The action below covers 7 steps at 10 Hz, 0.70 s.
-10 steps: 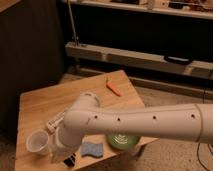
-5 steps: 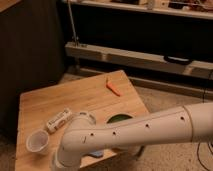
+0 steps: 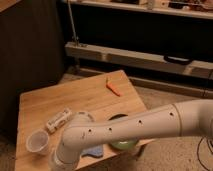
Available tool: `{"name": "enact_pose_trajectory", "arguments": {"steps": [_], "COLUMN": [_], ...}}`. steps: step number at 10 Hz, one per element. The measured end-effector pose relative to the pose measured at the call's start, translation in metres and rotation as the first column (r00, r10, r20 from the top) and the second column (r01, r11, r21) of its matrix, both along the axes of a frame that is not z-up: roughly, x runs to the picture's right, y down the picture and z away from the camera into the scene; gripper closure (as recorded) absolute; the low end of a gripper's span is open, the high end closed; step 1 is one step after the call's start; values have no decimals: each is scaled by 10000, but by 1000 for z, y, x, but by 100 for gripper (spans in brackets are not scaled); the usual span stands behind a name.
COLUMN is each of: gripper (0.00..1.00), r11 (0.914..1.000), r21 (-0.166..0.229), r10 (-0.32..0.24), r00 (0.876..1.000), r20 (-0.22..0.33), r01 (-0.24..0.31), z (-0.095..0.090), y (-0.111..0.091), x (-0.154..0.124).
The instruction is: Knock the eraser over
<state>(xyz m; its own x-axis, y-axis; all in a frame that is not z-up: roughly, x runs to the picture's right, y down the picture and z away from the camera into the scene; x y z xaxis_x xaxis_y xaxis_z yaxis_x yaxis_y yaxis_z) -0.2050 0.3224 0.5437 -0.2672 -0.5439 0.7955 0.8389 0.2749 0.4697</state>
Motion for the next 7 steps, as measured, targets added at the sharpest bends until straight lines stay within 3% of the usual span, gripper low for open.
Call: {"name": "enact_pose_trajectory", "arguments": {"steps": [1,3,7], "gripper": [100,100,100], "r11": [9997,9998,9984], "r21": [-145,-179,-224], "r10": [219,-34,-543], "r00": [9995,9996,9880], "r20": [216,-283,-1448], "r01": [-216,29,516], "z": [7,16,16], "y": [-6,-13,-7], "x": [-13,-29,-8]}}
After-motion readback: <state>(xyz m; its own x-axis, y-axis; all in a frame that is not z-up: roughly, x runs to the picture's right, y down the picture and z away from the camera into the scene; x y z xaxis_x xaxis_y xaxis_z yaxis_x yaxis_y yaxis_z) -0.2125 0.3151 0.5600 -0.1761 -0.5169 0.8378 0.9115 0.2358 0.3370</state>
